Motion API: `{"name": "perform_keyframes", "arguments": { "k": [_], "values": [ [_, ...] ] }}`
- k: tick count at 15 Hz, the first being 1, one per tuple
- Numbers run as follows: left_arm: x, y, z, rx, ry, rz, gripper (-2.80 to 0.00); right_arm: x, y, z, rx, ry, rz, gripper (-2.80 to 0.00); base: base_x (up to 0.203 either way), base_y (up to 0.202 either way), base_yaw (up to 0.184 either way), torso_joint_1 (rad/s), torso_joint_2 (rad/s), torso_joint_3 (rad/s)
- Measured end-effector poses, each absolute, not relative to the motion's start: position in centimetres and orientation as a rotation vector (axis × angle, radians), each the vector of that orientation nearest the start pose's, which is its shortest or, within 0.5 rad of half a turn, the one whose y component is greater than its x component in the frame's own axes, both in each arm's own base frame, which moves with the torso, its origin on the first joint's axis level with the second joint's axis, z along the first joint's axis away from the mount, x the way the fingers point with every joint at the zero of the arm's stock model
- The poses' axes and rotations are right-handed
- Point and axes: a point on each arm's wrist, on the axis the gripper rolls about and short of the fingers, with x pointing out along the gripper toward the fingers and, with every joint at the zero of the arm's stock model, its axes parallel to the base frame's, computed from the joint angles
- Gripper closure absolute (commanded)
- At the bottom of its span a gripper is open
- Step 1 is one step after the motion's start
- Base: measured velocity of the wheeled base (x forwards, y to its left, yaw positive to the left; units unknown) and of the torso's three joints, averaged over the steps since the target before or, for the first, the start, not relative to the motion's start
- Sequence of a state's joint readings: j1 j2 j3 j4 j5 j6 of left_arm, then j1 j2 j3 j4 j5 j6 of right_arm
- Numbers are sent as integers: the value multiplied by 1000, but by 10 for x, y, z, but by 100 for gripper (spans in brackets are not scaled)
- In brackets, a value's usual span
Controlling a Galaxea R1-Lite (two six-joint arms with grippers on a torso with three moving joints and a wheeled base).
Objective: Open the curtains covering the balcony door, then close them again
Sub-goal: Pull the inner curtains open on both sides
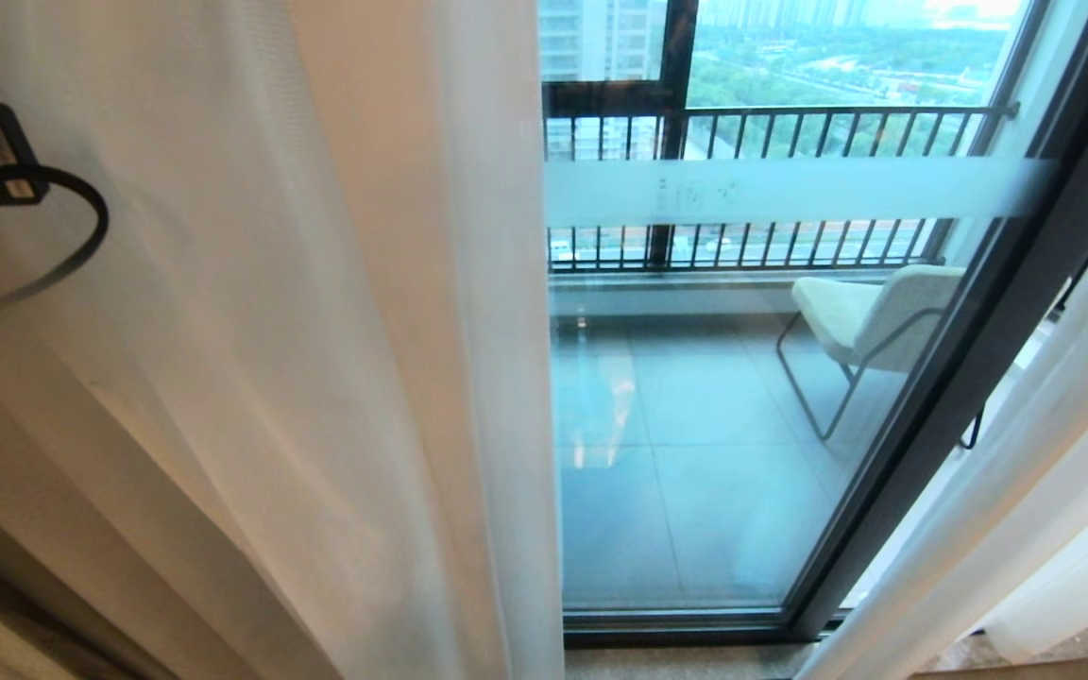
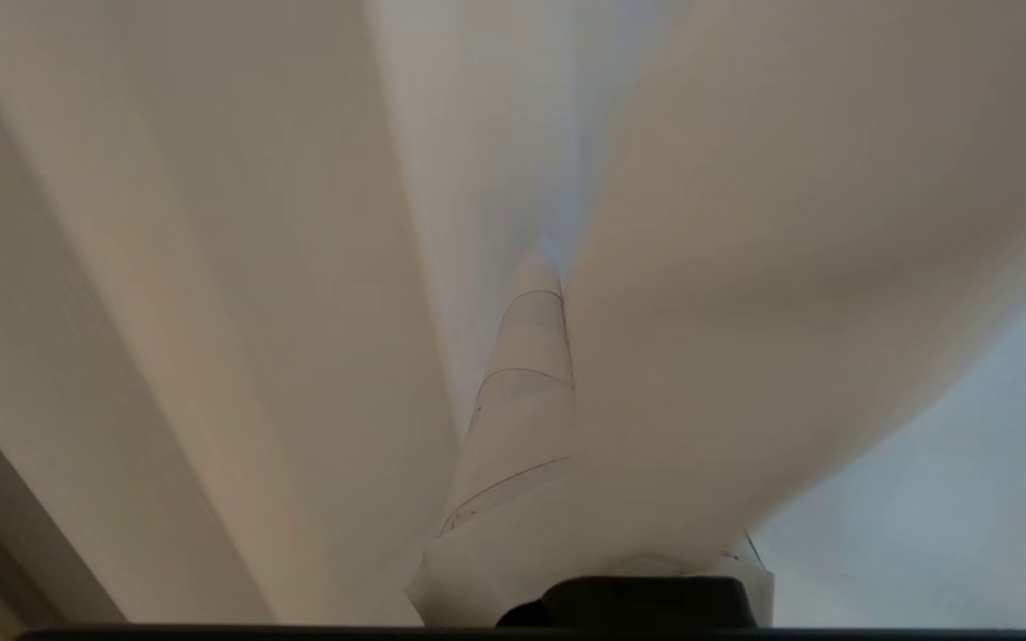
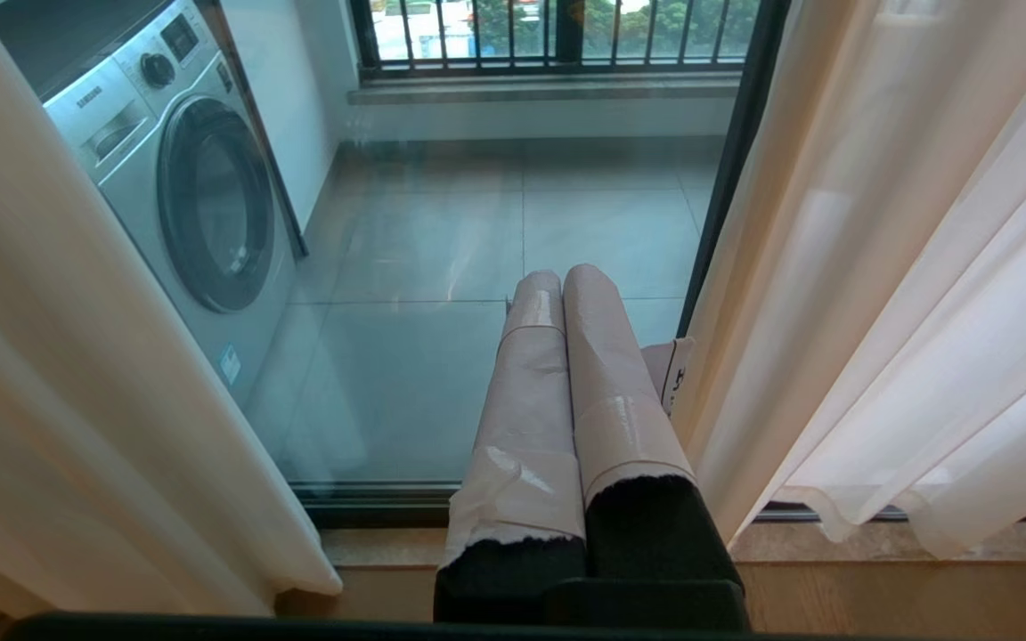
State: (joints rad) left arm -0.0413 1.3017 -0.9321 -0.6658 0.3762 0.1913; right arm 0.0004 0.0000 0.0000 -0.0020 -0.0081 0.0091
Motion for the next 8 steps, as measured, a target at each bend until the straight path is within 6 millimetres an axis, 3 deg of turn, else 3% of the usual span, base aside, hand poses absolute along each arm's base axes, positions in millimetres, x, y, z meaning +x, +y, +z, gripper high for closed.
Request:
{"name": "perform_keyframes", "arguments": {
  "k": [8],
  "values": [
    [205,-4,325,125,-255,306,0,-23,0,76,9,-2,-10,0,0,0,0,0,0,0]
  ]
}}
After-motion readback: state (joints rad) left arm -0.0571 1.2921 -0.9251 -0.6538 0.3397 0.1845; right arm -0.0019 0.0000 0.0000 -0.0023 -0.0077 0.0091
